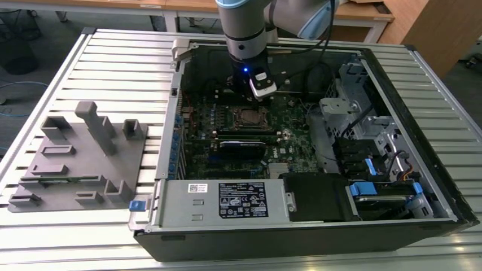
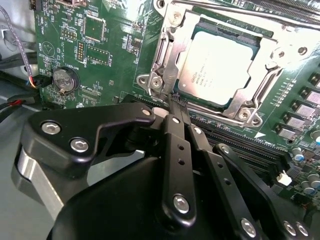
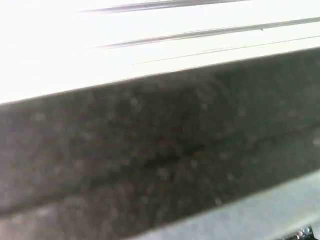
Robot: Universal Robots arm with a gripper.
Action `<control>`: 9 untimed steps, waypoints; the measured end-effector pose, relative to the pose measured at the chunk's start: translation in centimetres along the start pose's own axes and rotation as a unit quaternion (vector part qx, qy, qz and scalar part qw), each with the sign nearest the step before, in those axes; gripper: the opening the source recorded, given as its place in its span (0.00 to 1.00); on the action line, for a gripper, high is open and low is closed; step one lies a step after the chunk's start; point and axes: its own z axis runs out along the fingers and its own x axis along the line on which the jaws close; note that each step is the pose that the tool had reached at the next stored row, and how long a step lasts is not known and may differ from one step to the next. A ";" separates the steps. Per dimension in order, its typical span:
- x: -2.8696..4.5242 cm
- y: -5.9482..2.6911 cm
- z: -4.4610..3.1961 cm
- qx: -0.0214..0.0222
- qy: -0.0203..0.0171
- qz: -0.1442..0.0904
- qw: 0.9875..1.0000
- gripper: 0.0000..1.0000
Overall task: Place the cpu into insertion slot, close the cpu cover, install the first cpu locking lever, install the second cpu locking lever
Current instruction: 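Install the first cpu locking lever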
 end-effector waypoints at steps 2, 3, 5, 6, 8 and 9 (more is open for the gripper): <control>0.00 0.01 0.00 0.000 0.000 0.000 1.000 0.11; 0.01 0.02 0.00 0.000 0.000 0.000 1.000 0.11; 0.01 0.05 0.00 0.000 0.000 0.000 1.000 0.11; 0.02 0.06 0.01 0.000 0.000 0.000 1.000 0.11; 0.02 0.08 0.01 0.000 0.000 0.000 1.000 0.11; 0.03 0.09 0.01 0.000 0.000 0.000 1.000 0.11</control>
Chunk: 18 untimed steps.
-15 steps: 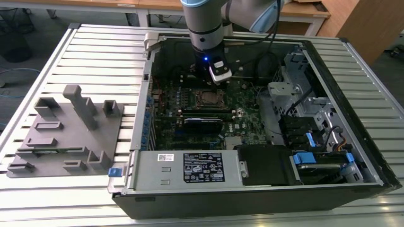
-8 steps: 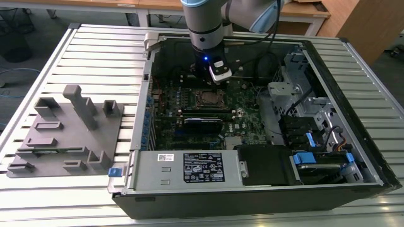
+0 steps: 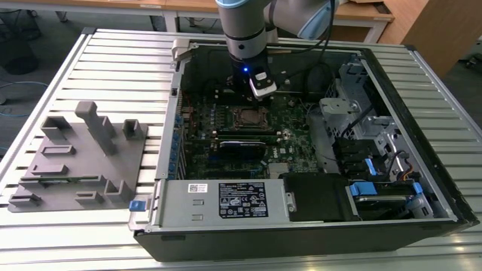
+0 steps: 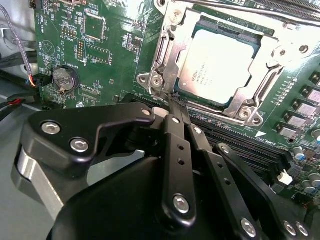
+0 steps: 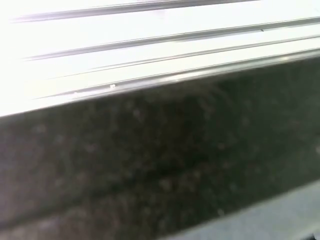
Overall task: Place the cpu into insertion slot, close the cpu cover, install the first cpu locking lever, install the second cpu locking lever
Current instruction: 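Install the first cpu locking lever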
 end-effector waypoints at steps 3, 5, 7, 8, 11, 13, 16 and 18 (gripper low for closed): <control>0.01 0.03 0.00 0.000 0.000 0.000 1.000 0.11; 0.01 0.04 0.01 0.000 0.000 0.000 1.000 0.11; 0.02 0.06 0.00 0.000 0.000 0.000 1.000 0.11; 0.02 0.07 0.01 0.000 0.000 0.000 1.000 0.11; 0.03 0.11 0.01 0.000 0.000 0.000 1.000 0.11; 0.03 0.13 0.01 0.000 0.000 0.000 1.000 0.11; 0.04 0.17 0.02 0.000 0.000 0.000 1.000 0.11; 0.05 0.19 0.01 0.000 0.000 0.000 1.000 0.11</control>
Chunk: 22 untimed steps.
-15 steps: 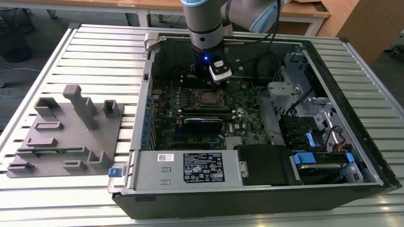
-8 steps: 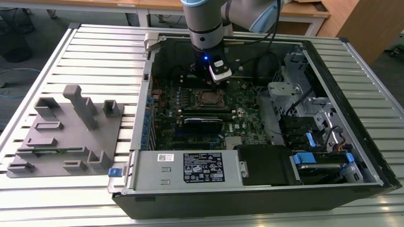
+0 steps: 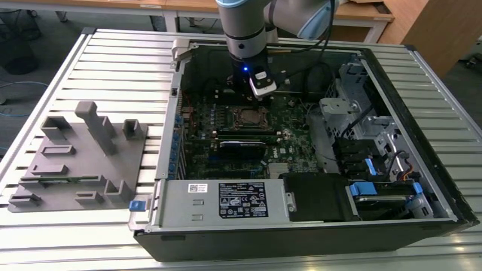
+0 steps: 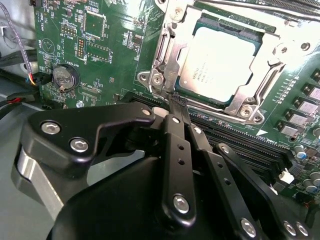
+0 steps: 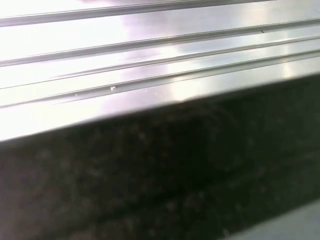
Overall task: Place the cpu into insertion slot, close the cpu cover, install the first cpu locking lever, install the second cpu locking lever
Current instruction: 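Install the first cpu locking lever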
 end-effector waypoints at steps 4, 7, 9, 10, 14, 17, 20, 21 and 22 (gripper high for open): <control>0.01 0.07 0.01 0.000 0.000 0.000 1.000 0.11; 0.03 0.11 0.00 0.000 0.000 0.000 1.000 0.11; 0.04 0.14 0.00 0.000 0.000 0.000 1.000 0.11; 0.04 0.14 0.00 0.000 0.000 0.000 1.000 0.11; 0.05 0.17 0.00 0.000 0.000 0.000 1.000 0.11; 0.06 0.20 0.00 0.000 0.000 0.000 1.000 0.11; 0.06 0.22 0.00 0.000 0.000 0.000 1.000 0.11; 0.07 0.22 0.00 0.000 0.000 0.000 1.000 0.11; 0.07 0.23 0.00 0.000 0.000 0.000 1.000 0.11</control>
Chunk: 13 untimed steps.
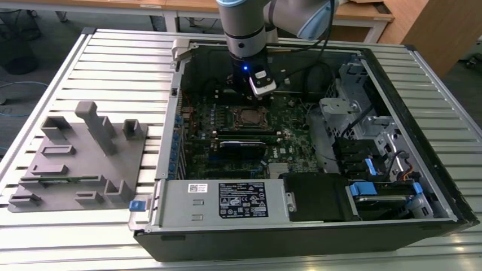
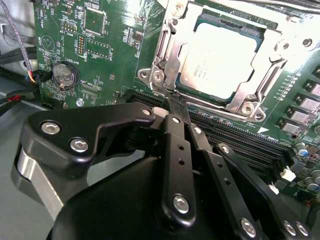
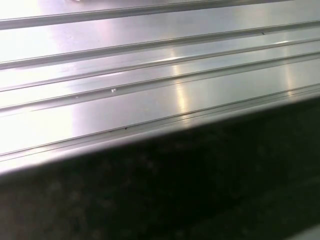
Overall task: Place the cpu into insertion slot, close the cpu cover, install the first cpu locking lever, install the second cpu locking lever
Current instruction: 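Install the first cpu locking lever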
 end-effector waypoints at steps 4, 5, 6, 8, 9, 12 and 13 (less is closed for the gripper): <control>0.01 -0.01 0.00 0.000 0.000 0.000 1.000 0.11; 0.01 -0.01 0.01 0.000 0.000 0.000 1.000 0.11; 0.01 -0.02 0.02 0.000 0.000 0.000 1.000 0.11; 0.02 -0.03 0.03 0.000 0.000 0.000 1.000 0.11; 0.02 -0.03 0.04 0.000 0.000 0.000 1.000 0.11; 0.03 -0.05 0.05 0.001 0.000 0.000 1.000 0.11; 0.03 -0.05 0.05 0.001 0.000 0.000 1.000 0.11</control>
